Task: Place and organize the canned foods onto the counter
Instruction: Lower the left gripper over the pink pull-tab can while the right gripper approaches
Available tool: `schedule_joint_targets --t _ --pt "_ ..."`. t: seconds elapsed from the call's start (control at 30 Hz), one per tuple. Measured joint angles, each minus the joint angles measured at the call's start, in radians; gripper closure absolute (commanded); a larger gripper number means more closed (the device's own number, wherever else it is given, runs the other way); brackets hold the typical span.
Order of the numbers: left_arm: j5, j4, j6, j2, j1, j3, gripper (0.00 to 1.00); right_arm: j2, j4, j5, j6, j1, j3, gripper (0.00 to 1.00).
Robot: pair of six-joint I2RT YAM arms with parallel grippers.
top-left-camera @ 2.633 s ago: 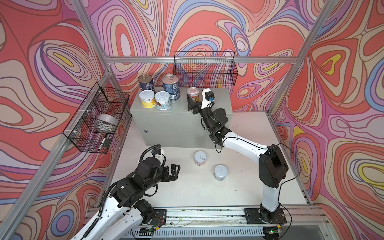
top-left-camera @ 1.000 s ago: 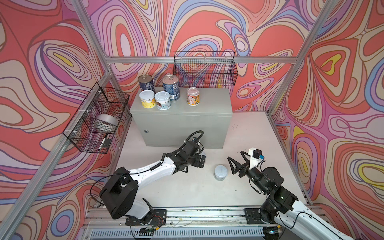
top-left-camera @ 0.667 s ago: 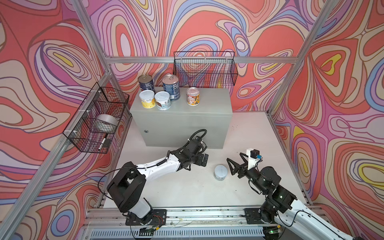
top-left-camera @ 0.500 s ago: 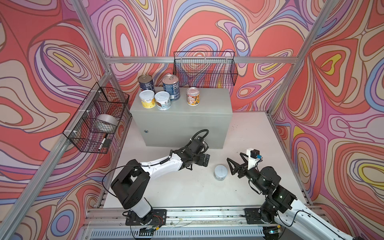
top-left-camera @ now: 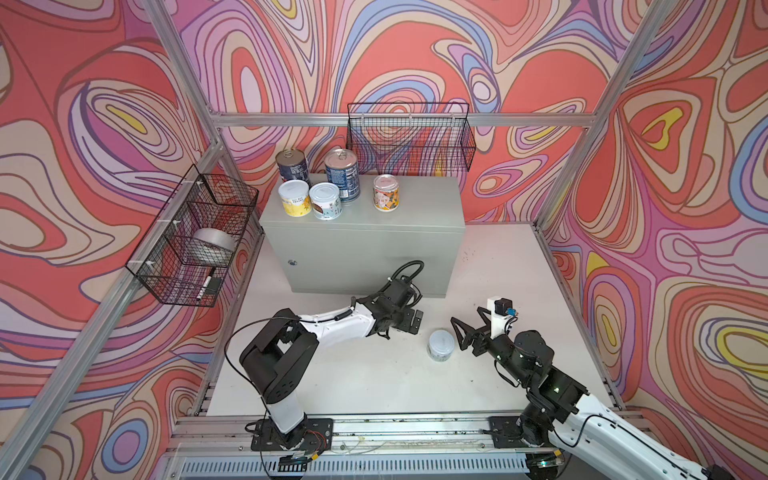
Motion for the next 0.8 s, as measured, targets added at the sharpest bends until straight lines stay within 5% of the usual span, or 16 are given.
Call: schedule_joint_targets --t 0.8 --pt "-0.022 -0.016 -0.001 0.034 -0.006 0.022 0.0 -0.02 0.003 0.008 0.034 0.0 -0.037 0.04"
